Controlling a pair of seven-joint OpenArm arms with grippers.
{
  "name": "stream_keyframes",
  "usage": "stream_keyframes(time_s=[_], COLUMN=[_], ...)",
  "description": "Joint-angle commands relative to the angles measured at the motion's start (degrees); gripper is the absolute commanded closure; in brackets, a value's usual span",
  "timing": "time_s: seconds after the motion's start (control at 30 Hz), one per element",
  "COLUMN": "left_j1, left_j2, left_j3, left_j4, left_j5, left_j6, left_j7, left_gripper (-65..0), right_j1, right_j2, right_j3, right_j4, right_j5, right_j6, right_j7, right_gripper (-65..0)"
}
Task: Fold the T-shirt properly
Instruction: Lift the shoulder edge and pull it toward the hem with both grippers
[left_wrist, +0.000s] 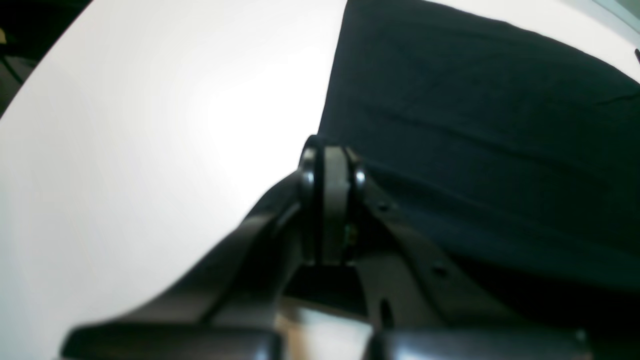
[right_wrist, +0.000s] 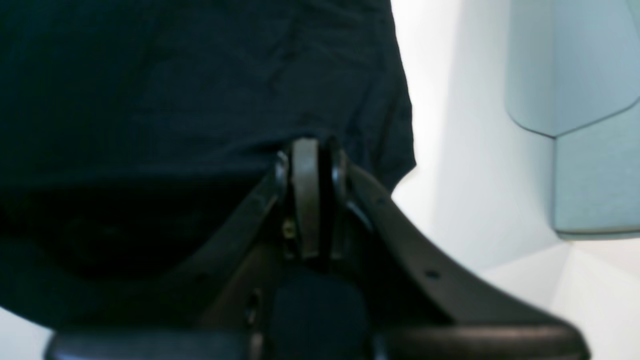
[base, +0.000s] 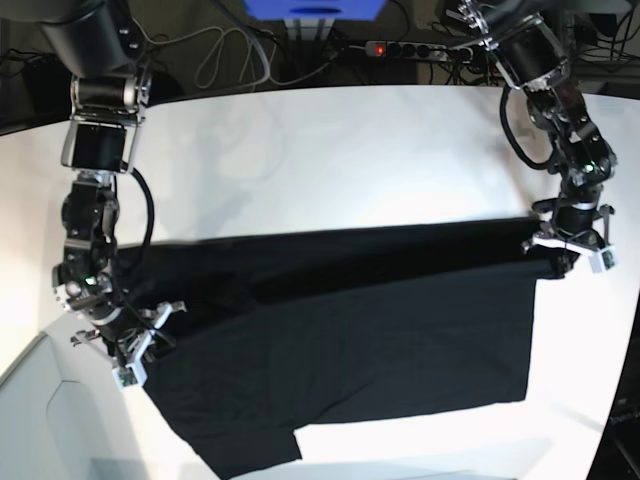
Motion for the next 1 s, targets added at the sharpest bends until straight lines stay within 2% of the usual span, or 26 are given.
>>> stream_keyframes(time_s=[0.0,0.2,0.57,0.77,0.9,0.97], left_j1=[-1.5,-3.6,-7.6,-7.9,-7.9,-7.9], left_j2=[-1.0,-1.0,-1.0,-1.1,-1.0,-1.1], left_j3=[-0.2,-0.2,0.0,2.3,2.3,2.3], left_j4=[0.1,-3.8,-3.9,-3.9,-4.0,-4.0], left_j5=[-0.4,-0.4,-0.3,-0.3,-0.3,-0.3], left_j6=[0.0,0.0,-0.1,-0.1,0.0,0.0], left_j7=[-1.4,-1.4,-1.4,-1.4,-1.4,-1.3], left_gripper=[0.0,0.0,0.0,0.0,0.0,0.0], right_j1=[1.6,1.6,1.6,1.5,1.5,1.5], right_j2=[0.5,0.5,0.6,0.6,0.6,0.9], right_j3=[0.2,0.2,0.2,0.2,0.2,0.2], right_j4=[0.4,0.2,0.2,0.2,0.2,0.5], right_j5=[0.4,0.4,0.4,0.4,0.4,0.4], right_j6=[0.4,0.4,0.4,0.4,0.4,0.4], right_j7=[0.9,1.0,0.9,0.8,0.8,0.6], right_gripper=[-0.1,-0.2,-0.2,-0.6,-9.7,-16.4])
